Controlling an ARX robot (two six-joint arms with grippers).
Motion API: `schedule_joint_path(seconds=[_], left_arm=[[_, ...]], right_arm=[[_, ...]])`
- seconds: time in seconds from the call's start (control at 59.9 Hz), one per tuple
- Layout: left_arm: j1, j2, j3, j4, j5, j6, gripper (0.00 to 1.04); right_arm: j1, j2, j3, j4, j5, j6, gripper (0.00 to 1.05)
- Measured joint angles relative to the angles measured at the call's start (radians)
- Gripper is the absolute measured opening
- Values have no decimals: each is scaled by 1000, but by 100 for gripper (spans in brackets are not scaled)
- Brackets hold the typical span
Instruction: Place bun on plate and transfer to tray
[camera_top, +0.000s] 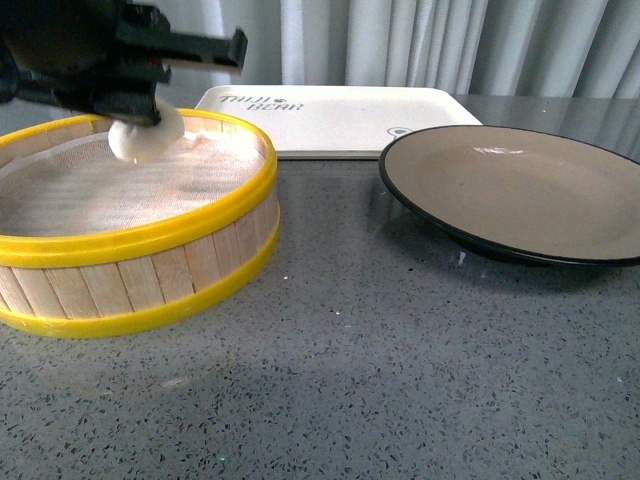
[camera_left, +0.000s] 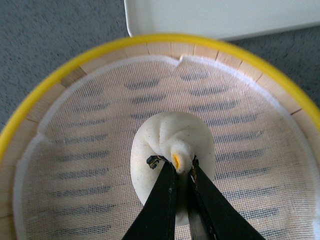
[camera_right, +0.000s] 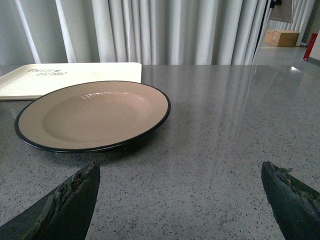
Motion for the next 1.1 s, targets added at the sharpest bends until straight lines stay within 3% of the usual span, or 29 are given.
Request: schedule_joint_path(seconds=[0.217, 0.535, 0.802, 1.103], left_arm=[[-63, 7, 195, -31, 20, 19, 4], [-278, 143, 457, -7, 127, 50, 4], [-389, 283, 485, 20, 131, 75, 4], [-412, 336, 457, 51, 125, 75, 4]], right_arm=[[0, 0, 0, 0, 0, 0, 96], [0, 0, 0, 0, 0, 0, 96], [0, 0, 0, 0, 0, 0, 96], [0, 0, 0, 0, 0, 0, 96]])
